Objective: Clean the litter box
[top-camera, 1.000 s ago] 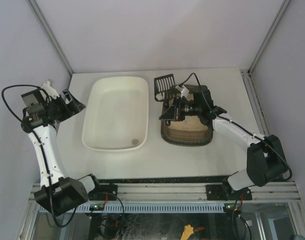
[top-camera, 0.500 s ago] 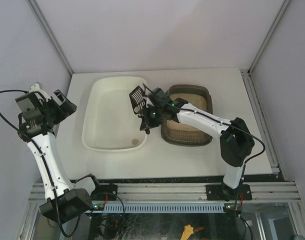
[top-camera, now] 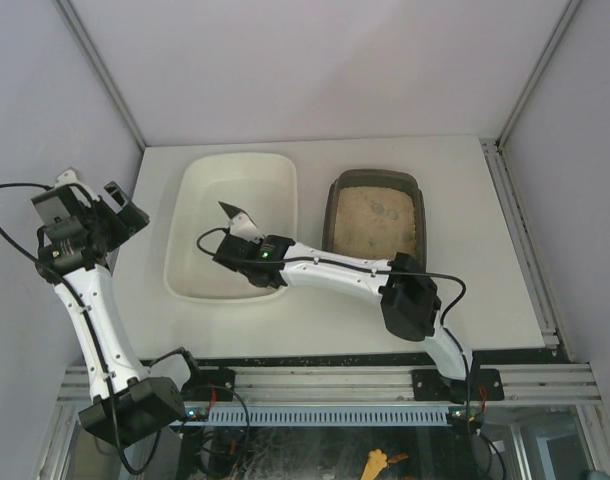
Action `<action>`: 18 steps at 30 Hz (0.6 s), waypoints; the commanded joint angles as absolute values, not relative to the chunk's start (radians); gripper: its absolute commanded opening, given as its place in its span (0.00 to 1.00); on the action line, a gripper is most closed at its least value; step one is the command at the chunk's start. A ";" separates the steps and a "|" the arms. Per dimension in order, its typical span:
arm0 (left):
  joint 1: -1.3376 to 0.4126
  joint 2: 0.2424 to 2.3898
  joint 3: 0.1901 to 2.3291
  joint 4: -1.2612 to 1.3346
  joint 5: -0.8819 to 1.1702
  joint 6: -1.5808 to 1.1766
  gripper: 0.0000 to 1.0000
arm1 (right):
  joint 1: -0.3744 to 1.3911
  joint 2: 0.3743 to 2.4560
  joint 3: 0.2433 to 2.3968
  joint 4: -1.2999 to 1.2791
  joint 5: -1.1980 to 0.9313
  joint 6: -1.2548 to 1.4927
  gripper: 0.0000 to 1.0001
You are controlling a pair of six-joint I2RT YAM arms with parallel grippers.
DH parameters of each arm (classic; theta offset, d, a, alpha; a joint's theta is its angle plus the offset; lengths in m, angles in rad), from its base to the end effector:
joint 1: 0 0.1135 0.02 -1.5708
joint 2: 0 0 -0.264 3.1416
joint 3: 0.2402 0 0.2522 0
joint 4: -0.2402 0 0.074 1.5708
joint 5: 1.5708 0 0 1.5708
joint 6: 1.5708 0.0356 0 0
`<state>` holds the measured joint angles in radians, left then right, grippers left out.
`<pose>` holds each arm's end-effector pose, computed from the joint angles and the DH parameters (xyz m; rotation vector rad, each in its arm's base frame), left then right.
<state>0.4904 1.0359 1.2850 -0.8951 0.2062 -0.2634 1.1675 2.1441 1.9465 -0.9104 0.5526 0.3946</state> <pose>0.1754 0.0854 0.3936 -0.7041 2.0872 -0.1020 0.1984 0.4174 0.2527 -0.7665 2.3149 -0.0864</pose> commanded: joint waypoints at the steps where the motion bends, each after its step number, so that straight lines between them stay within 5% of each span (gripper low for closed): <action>1: 0.497 1.006 1.295 -0.864 0.212 -0.275 0.94 | 1.151 2.112 1.987 -0.947 0.749 0.361 0.00; 10: 0.444 1.037 1.349 -0.877 0.223 -0.247 0.94 | 1.040 1.853 1.768 -0.819 0.408 0.432 0.00; 18: -0.029 1.168 1.401 -0.779 0.076 -0.302 0.95 | 0.772 1.538 1.450 -0.916 0.024 0.524 0.00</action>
